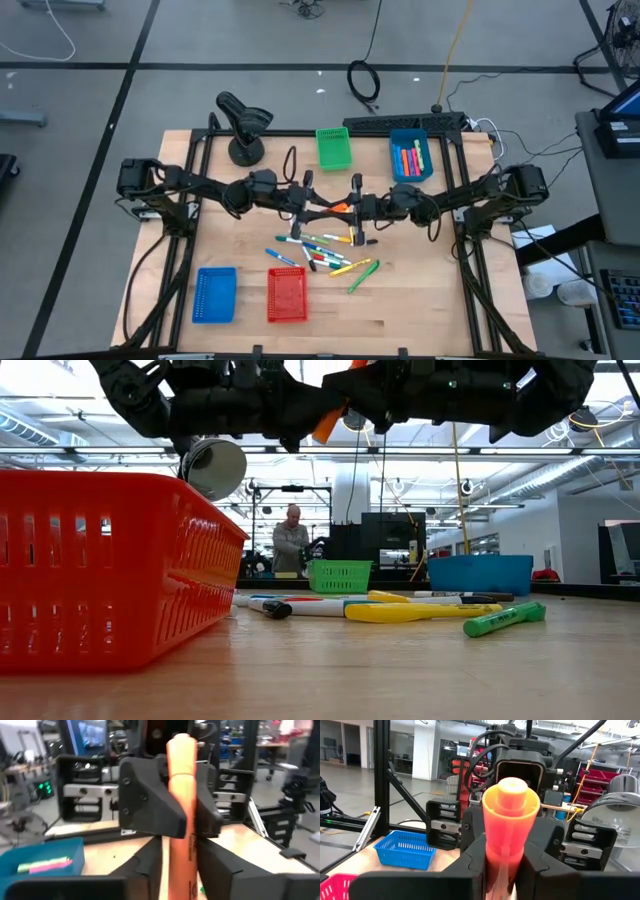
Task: Pick & Place Markers
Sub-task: Put the orange highlighter into the dark blue bin
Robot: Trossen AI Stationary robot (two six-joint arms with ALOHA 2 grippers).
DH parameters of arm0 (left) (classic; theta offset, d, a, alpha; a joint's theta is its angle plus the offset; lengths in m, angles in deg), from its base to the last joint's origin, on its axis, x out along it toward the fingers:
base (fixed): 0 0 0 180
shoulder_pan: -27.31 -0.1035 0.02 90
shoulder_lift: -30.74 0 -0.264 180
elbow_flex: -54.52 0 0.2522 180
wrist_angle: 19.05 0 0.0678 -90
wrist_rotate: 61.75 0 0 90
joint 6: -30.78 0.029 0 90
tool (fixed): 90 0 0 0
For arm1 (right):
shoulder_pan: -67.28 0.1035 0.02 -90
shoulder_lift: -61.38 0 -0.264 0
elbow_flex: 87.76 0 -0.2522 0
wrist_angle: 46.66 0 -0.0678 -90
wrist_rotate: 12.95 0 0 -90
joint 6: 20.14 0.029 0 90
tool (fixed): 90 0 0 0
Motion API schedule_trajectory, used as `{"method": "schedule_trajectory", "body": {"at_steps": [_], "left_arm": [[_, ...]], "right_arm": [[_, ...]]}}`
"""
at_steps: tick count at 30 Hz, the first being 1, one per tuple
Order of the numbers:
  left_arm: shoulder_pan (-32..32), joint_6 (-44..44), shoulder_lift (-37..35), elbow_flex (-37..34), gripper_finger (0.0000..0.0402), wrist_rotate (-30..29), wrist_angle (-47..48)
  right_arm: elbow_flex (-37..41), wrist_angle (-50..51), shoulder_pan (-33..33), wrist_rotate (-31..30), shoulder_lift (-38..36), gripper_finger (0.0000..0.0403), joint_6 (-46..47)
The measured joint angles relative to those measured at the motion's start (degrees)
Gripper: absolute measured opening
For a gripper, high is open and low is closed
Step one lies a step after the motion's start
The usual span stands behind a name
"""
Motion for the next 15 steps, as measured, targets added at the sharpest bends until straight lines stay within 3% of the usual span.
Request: {"method": "schedule_trajectory", "body": {"at_steps": [6, 15], "left_arm": [[1.23, -2.68, -0.09, -0.02, 0.0198, -7.19, 1.6], [4.42, 3.04, -2.48, 0.09, 0.0304, -18.53, 6.05]], "right_arm": [[0.0, 0.94, -0.11, -0.17, -0.01, 0.0044, -0.07], [0.0, 3.92, -1.08, 0.17, -1.04, 0.0044, -0.33]]}}
